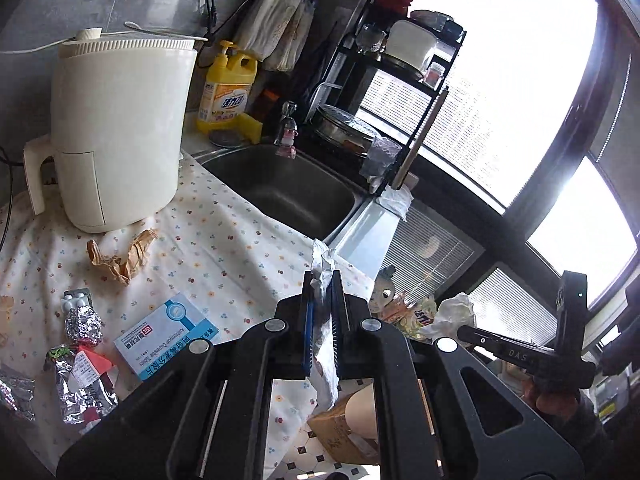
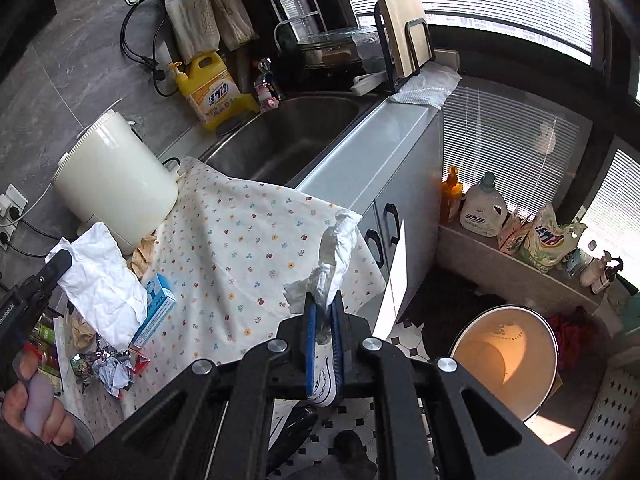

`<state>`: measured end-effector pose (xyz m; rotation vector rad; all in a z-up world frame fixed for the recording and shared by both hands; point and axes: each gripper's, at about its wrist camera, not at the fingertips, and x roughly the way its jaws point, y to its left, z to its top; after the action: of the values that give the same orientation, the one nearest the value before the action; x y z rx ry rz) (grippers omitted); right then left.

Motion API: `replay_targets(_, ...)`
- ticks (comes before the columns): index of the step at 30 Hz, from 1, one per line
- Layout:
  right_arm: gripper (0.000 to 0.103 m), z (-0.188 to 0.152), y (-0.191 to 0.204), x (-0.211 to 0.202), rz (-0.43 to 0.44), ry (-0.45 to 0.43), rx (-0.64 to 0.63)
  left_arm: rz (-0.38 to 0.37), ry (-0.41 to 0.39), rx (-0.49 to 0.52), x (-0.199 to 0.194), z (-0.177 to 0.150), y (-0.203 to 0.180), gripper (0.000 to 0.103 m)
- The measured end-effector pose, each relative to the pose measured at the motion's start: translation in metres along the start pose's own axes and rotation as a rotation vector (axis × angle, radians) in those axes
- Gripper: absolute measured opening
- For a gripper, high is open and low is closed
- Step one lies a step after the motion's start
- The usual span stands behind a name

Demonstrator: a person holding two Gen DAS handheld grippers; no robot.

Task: Collect trash
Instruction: 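Carry both tissues over the white bucket and open both tools to drop them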

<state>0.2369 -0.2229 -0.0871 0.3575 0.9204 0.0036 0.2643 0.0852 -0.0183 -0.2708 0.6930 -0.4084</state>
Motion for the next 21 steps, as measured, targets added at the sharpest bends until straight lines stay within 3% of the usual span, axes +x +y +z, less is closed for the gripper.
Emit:
replay_targets(12,0.009,-0.029,-0.151,-0.015,-0.119,0.059,0.15,-0.057,0.121,0.09,0.066,-0.036,-0.125,0.008)
replay_targets(21,0.011,-0.069,-0.252,0.03,-0.155,0.205,0.246,0.01,0.224,0.102,0.106,-0.081,-0.177,0.008)
